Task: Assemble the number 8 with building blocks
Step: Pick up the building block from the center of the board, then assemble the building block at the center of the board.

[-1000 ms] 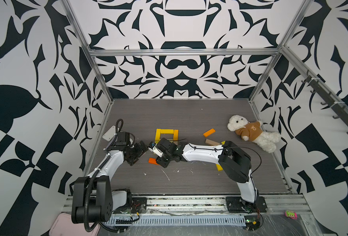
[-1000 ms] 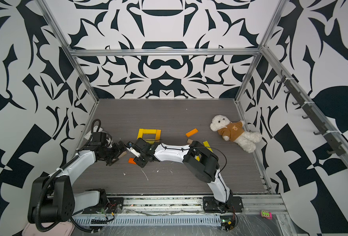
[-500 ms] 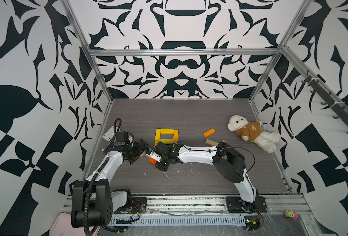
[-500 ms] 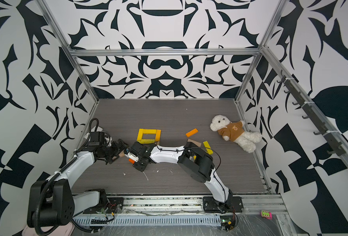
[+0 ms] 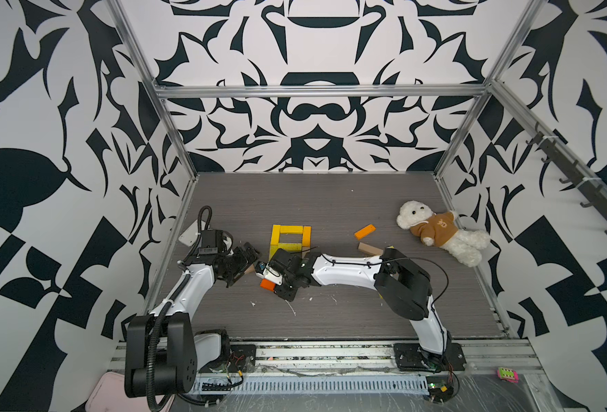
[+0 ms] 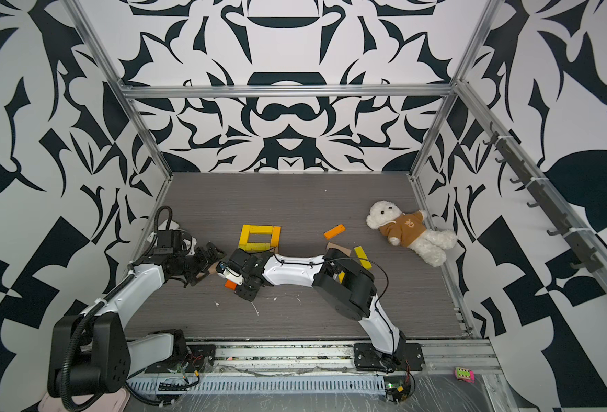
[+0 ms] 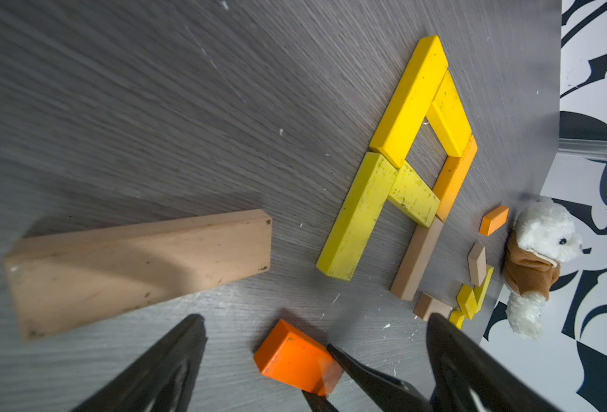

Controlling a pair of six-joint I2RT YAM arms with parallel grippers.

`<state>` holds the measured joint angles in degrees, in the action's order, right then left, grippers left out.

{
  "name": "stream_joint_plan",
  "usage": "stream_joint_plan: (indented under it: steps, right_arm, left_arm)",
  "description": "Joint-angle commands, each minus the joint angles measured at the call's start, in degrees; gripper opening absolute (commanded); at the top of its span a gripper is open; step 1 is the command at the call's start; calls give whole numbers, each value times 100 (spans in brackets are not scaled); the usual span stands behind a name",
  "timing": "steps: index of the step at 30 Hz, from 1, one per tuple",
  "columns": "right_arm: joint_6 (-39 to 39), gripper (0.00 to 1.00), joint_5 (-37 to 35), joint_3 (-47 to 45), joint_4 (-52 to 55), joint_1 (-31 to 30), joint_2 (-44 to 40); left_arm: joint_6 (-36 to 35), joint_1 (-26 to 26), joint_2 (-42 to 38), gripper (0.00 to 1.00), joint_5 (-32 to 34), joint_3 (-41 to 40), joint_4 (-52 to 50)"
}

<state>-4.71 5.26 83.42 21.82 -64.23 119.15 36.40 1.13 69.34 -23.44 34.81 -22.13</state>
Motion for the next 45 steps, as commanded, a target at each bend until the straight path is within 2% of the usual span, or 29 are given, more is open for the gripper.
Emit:
stream_joint_plan:
  steps: [1, 18, 25, 45]
  right_arm:
    - [-214, 24, -51, -121, 167, -11, -504]
    - [-753, 22, -177, -86, 1045, 537, -690]
    - [-989, 22, -211, 135, 1280, 756, -570]
    - [-1197, 22, -77, 973, 1489, 920, 79]
  left_arm:
    - [-203, 8, 26, 99, -255, 130, -96]
    - [24, -109, 240, 99, -788, 16, 535]
    - [139, -248, 535, 99, -803, 51, 692]
    - [225, -454, 650, 99, -717, 55, 776]
